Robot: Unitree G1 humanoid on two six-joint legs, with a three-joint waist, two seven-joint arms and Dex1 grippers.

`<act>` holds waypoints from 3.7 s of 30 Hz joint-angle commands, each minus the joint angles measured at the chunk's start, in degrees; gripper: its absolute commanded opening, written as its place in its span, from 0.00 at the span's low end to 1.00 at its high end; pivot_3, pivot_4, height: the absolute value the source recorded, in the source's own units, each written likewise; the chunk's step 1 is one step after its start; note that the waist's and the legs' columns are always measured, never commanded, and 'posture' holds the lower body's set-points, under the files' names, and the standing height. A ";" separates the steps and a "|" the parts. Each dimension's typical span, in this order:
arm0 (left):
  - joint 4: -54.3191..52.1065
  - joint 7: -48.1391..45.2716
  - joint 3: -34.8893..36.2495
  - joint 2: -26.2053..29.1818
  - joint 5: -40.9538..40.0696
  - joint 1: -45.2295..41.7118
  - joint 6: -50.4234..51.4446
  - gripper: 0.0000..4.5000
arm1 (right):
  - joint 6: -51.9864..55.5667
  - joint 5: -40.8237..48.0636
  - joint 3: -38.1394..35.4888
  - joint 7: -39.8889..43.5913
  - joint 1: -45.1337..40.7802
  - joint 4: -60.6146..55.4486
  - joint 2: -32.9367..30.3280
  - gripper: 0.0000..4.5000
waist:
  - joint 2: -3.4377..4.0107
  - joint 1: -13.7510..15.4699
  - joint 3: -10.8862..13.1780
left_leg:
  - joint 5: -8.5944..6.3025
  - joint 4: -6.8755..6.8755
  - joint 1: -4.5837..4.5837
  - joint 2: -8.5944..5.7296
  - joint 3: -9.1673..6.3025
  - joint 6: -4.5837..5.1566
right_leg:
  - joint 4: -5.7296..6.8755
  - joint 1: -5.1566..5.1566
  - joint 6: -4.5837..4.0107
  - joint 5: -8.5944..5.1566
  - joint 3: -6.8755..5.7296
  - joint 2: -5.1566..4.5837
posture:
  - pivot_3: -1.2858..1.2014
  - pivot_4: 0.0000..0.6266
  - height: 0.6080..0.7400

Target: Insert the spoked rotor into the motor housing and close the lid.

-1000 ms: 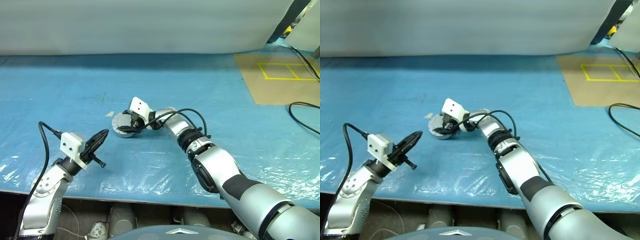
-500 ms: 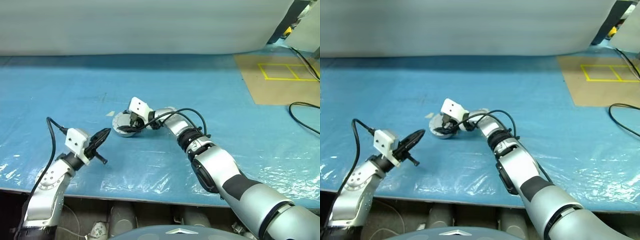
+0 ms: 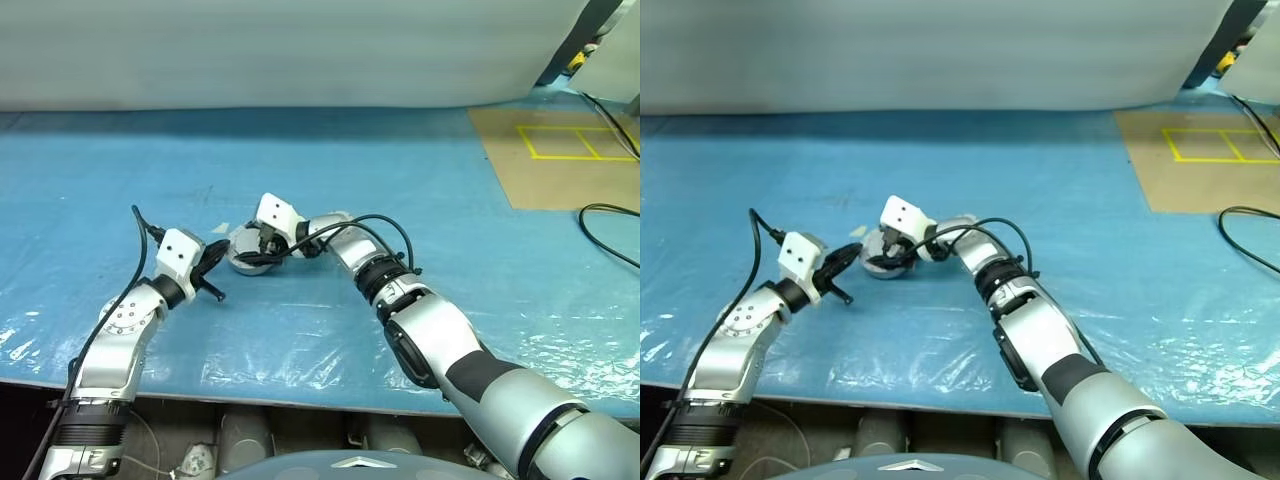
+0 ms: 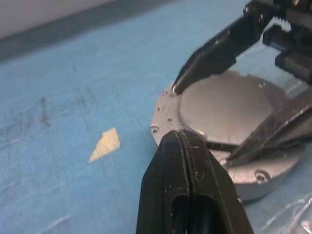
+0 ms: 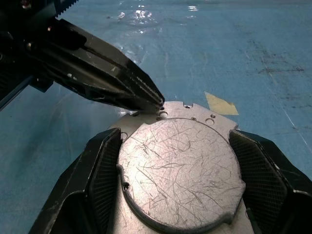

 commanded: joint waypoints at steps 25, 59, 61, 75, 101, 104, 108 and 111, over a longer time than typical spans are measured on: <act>2.15 -4.76 -2.16 1.46 0.78 -1.90 1.44 0.00 | 7.93 10.94 -6.12 9.74 3.06 -10.40 -3.88 0.99 | 0.01 0.13 0.01 | 0.01 -0.04 -0.07 -0.13 -0.02 0.02 | -0.08 0.00 0.00 0.00 -0.01 -0.13 | 0.52 0.24 1.00; 5.73 -5.01 -1.79 1.39 1.20 -2.34 -2.87 0.00 | 62.71 30.61 -29.63 -10.01 -4.83 1.27 -0.43 0.73 | 0.17 0.23 0.01 | 0.04 -0.41 0.01 -0.17 0.01 -0.06 | -0.46 0.06 0.01 0.00 -0.04 -0.12 | 0.52 0.24 1.00; 5.82 -5.05 -1.73 1.41 1.25 -2.35 -3.00 0.00 | 63.69 31.06 -30.29 -10.02 -4.86 1.32 -0.20 0.57 | 0.17 -0.02 0.01 | 0.05 -0.48 -0.01 -0.16 0.01 -0.07 | -0.57 0.06 0.01 0.01 -0.05 -0.09 | 0.52 0.24 1.00; 5.32 -1.75 4.41 -2.51 -4.52 -3.70 -0.87 0.00 | 65.84 31.56 -29.33 -11.83 -2.40 -1.49 0.45 0.24 | 0.19 -0.04 0.00 | 0.02 -0.63 -0.07 -0.11 0.01 -0.15 | -0.80 0.07 0.03 0.02 -0.12 0.01 | 0.52 0.24 1.00; -7.39 20.26 21.57 -25.48 -51.62 -2.54 21.20 0.94 | 51.14 47.58 -47.45 -20.29 -5.82 -2.59 1.91 0.24 | 0.01 1.53 0.09 | 0.10 -0.31 -1.13 0.20 -0.01 -0.05 | -0.77 -0.69 0.33 0.22 -0.29 0.24 | 0.52 0.24 1.00; -6.19 22.46 21.00 -25.92 -52.42 -3.24 21.83 0.99 | 52.55 47.81 -46.23 -18.53 -5.72 -3.71 2.09 0.24 | 0.01 1.50 0.09 | 0.10 -0.28 -1.13 0.21 -0.01 -0.04 | -0.77 -0.69 0.38 0.25 -0.29 0.25 | 0.52 0.24 1.00; -5.33 22.98 19.99 -25.88 -53.05 -4.65 22.74 0.99 | 54.04 47.22 -44.20 -17.05 -5.07 -4.99 2.60 0.24 | 0.01 1.54 0.09 | 0.10 -0.16 -1.18 0.23 -0.04 -0.04 | -0.76 -0.68 0.48 0.31 -0.29 0.25 | 0.52 0.24 1.00; -3.66 22.61 19.04 -25.98 -52.39 -6.35 22.48 0.99 | 56.56 47.11 -41.67 -14.64 -4.38 -7.08 3.12 0.24 | 0.01 1.52 0.09 | 0.11 -0.05 -1.21 0.23 -0.05 -0.04 | -0.73 -0.68 0.53 0.35 -0.29 0.25 | 0.52 0.24 1.00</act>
